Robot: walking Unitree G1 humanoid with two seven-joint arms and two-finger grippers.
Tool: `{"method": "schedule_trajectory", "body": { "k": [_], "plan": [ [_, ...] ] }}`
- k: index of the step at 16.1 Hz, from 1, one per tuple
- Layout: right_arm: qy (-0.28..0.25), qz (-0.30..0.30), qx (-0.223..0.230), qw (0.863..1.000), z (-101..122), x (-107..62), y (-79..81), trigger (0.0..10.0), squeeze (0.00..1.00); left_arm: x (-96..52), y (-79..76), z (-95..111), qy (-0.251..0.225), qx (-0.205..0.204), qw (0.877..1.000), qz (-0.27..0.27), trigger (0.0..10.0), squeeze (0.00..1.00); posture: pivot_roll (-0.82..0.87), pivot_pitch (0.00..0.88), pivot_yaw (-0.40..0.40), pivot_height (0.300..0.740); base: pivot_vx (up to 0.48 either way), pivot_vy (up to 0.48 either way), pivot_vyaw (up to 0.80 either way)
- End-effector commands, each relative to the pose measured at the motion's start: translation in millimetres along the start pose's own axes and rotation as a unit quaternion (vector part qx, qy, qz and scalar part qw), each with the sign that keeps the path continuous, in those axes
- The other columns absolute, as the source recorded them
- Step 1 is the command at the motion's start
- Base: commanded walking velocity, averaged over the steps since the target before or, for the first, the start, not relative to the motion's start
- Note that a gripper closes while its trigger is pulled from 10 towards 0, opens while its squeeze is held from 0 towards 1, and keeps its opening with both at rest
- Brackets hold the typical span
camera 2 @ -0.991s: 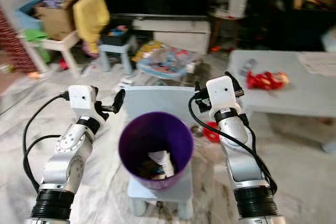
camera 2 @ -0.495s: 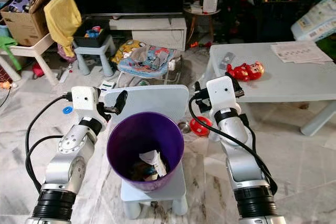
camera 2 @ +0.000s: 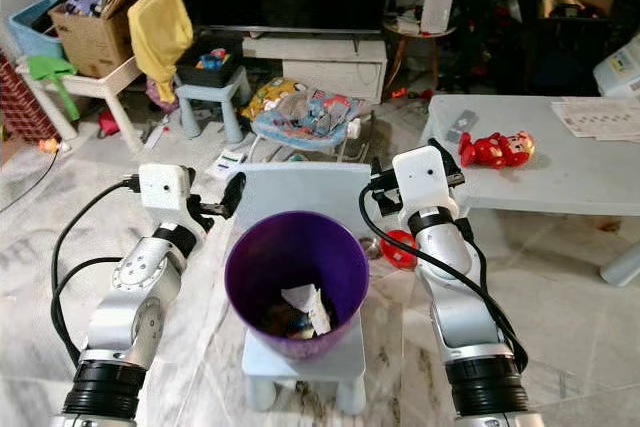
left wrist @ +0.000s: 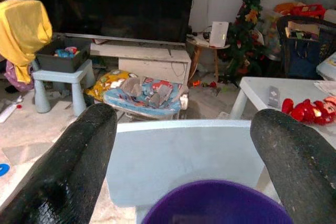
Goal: Picking trash to rubbish bin
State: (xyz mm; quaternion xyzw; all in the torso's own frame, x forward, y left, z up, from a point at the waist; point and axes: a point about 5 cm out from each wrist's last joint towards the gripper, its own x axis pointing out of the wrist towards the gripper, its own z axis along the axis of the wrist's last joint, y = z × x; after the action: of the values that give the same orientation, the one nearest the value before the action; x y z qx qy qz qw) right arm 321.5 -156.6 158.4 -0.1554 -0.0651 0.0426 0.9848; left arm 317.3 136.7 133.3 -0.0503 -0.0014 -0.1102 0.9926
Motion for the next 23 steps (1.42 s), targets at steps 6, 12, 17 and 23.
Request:
{"method": "schedule_trajectory", "body": {
  "k": [6, 12, 17, 23],
  "plan": [
    [-0.01, -0.002, 0.001, 1.0, 4.9, -0.4, -0.8, 10.0, 0.0, -0.1, -0.4, -0.2, 0.001, 0.002, 1.0, -0.004, 10.0, 0.0, -0.05, 0.0, 0.001, 0.74, -0.272, 0.0, 0.0],
    [-0.011, -0.001, -0.001, 1.0, 4.6, 0.4, -0.5, 10.0, 0.0, 0.2, -0.4, -0.9, 0.003, 0.003, 1.0, -0.006, 10.0, 0.0, -0.05, 0.0, 0.002, 0.74, -0.282, 0.0, 0.0],
    [-0.011, -0.002, -0.002, 1.0, 4.4, 1.1, -0.8, 10.0, 0.0, 0.6, -1.1, -0.5, 0.002, 0.003, 1.0, -0.01, 10.0, 0.0, -0.05, 0.0, 0.002, 0.74, -0.28, 0.0, 0.0],
    [-0.012, -0.004, -0.001, 1.0, 4.6, 1.6, -0.4, 10.0, 0.0, 0.7, -2.6, -0.7, 0.004, 0.0, 1.0, -0.013, 10.0, 0.0, -0.05, 0.0, 0.004, 0.74, -0.286, 0.0, 0.0]
  ]
}}
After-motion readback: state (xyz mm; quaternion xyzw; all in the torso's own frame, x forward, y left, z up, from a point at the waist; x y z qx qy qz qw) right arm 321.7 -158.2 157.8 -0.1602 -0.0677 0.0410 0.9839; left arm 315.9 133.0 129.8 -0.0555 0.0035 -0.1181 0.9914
